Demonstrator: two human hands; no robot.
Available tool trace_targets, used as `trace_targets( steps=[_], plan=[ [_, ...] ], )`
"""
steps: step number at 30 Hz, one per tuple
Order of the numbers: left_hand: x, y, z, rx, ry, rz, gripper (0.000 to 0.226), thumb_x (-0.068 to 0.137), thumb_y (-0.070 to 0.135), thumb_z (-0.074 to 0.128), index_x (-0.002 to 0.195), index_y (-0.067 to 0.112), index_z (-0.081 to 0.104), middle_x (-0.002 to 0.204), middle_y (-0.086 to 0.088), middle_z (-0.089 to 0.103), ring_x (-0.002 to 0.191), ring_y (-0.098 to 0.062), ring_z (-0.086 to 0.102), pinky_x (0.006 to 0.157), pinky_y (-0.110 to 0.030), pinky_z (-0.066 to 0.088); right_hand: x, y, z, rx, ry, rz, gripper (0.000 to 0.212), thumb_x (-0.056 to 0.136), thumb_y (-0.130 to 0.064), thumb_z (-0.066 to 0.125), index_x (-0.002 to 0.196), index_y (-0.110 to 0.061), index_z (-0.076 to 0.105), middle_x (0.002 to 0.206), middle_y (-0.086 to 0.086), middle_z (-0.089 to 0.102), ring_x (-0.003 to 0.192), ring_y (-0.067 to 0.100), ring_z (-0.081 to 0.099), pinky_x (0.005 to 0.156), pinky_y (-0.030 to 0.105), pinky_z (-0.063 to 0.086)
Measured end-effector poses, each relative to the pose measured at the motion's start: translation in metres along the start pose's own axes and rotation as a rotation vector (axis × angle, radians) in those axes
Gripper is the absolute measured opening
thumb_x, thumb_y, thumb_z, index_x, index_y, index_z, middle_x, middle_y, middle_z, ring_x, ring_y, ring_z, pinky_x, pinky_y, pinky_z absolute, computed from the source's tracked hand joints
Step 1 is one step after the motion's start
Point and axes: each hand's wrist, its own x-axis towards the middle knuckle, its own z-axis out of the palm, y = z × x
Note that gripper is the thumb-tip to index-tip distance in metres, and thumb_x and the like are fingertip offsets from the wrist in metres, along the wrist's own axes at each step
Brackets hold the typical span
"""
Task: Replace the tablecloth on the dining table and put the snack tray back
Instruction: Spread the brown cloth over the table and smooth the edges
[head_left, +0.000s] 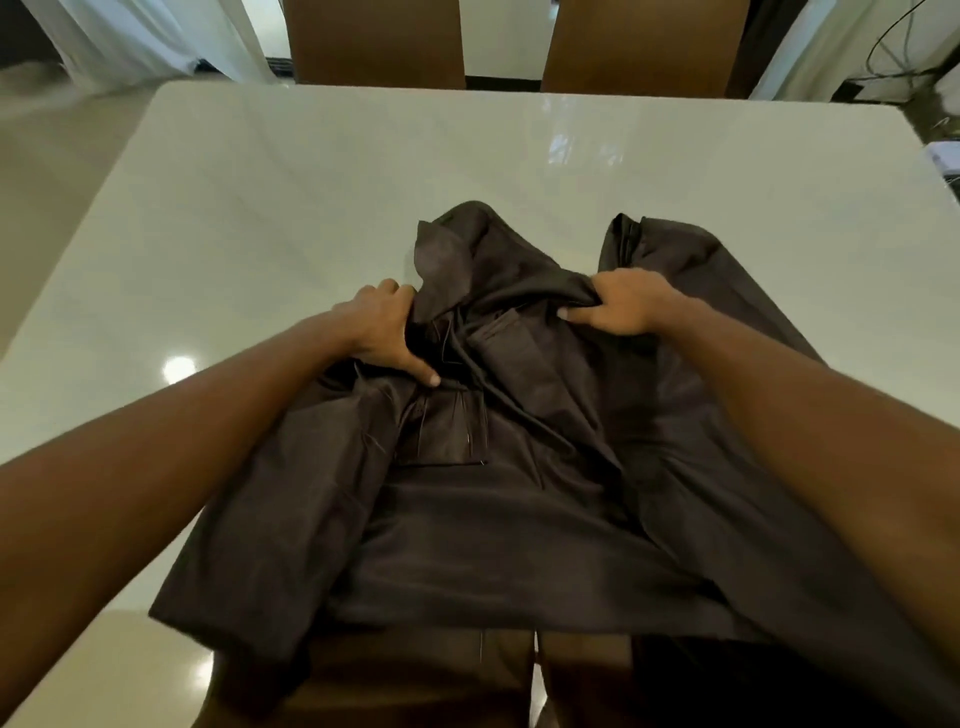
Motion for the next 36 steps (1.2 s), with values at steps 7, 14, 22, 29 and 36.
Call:
trace_targets(
  steps=[7,14,22,29,36],
  plan=[
    [-0.061,0.023,0.045,-0.063,-0.048,0.036,0.092,0.06,0.037,0.094,0.126,0.015,0.033,0.126,-0.014,0.054,0.108,-0.033,0.057,0.089,-0.042,0.05,-0.093,-0.018,0.032,0.021,-0.1,-0.221,0.135,0.048,-0.072,0.087,0.154,-0.024,0.019,0.148,0.005,0.038,0.126,0.031,0.05,0.102,0.049,0.048],
    [-0.108,0.042,0.043,0.345,-0.162,-0.007,0.038,0.083,0.02,0.064,0.12,0.013,0.056,0.116,-0.013,0.061,0.101,-0.032,0.062,0.078,-0.035,0.053,-0.136,-0.032,0.026,-0.235,-0.077,-0.128,0.03,0.089,-0.046,0.065,0.09,-0.019,0.051,0.086,0.006,0.059,0.076,0.029,0.057,0.069,0.038,0.048],
    [-0.107,0.036,-0.12,0.232,0.604,-0.018,0.009,0.083,0.012,0.062,0.091,0.012,0.057,0.094,-0.015,0.061,0.08,-0.039,0.062,0.068,-0.042,0.051,-0.116,-0.016,-0.129,0.044,0.468,0.096,0.024,0.09,-0.027,0.059,0.111,-0.016,0.063,0.105,0.014,0.068,0.096,0.038,0.065,0.075,0.04,0.045],
    [-0.086,0.046,-0.324,0.163,1.251,0.001,0.023,0.095,0.016,0.048,0.116,0.011,0.056,0.103,-0.024,0.047,0.075,-0.049,0.056,0.061,-0.047,0.037,-0.097,-0.019,-0.323,0.484,1.03,0.315,0.03,0.1,-0.024,0.046,0.126,-0.022,0.061,0.121,0.015,0.067,0.115,0.041,0.06,0.097,0.047,0.047],
    [-0.089,0.064,-0.408,-0.196,1.6,-0.005,0.02,0.099,0.033,0.04,0.097,0.013,0.044,0.091,-0.014,0.047,0.077,-0.029,0.044,0.066,-0.033,0.022,-0.102,-0.017,-0.395,0.735,1.468,0.268,0.034,0.101,-0.02,0.037,0.125,-0.025,0.061,0.111,0.007,0.072,0.104,0.031,0.064,0.077,0.032,0.042]
  ],
)
